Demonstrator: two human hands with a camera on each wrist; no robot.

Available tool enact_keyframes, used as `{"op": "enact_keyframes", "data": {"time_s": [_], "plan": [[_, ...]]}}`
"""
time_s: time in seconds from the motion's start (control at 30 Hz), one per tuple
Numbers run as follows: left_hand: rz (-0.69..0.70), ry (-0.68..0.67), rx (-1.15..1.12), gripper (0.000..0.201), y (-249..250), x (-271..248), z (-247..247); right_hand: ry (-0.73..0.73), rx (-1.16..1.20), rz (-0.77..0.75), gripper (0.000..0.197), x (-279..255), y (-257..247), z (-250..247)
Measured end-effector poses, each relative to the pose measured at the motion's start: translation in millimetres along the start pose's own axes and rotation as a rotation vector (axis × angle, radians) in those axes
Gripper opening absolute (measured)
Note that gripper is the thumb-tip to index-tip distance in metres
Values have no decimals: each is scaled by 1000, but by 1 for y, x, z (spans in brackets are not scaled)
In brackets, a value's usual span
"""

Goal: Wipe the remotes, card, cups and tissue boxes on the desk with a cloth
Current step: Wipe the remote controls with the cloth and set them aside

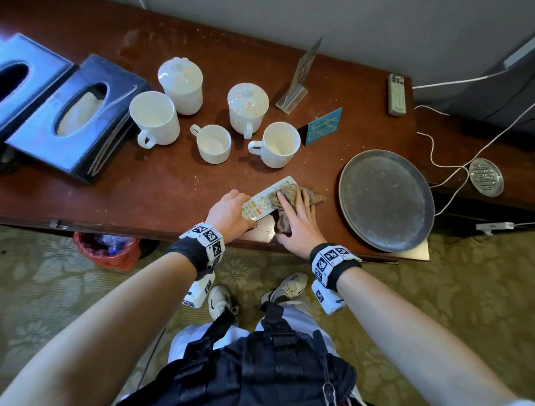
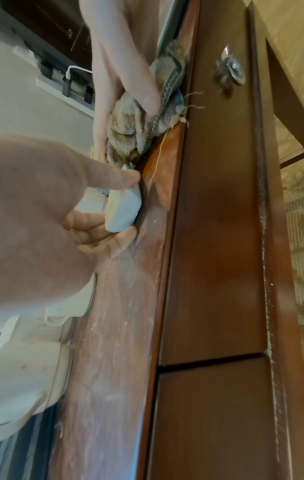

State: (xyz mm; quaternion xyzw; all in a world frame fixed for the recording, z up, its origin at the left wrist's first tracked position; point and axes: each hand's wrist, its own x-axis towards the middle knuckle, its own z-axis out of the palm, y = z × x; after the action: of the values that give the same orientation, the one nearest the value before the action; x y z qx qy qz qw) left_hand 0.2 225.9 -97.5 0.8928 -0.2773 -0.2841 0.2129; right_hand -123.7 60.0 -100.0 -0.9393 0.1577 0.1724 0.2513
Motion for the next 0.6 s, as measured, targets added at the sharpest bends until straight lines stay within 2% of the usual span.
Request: {"op": "enact_keyframes", "data": {"time_s": [0.07,0.17,0.3,0.37,0.43,0.5,0.6], "plan": [[-1,-5,1,67,0,0,0,-42,27,5,92,-2,-2,-6],[-6,-17,-12,66,1,-1,-2,7,110,17,72,-4,-3,-15],[-11,-40,-7,67,0,-4,-1,250,312,116,57,-6,-3,-27],[-17,-48,-1,70,-2,-7,1,335,311,121,52,-3,-3,-28],[-18,-41,-2,73,-4,-8,5,314,248,65,44,4,-9,-20],[-23,-34,-8,74,-4,-9,6,287,184,-70,36,10,-21,-4],[-32,-27,-9,73,-5,-10,8,346,70,-259,28,11,-30,21]]}}
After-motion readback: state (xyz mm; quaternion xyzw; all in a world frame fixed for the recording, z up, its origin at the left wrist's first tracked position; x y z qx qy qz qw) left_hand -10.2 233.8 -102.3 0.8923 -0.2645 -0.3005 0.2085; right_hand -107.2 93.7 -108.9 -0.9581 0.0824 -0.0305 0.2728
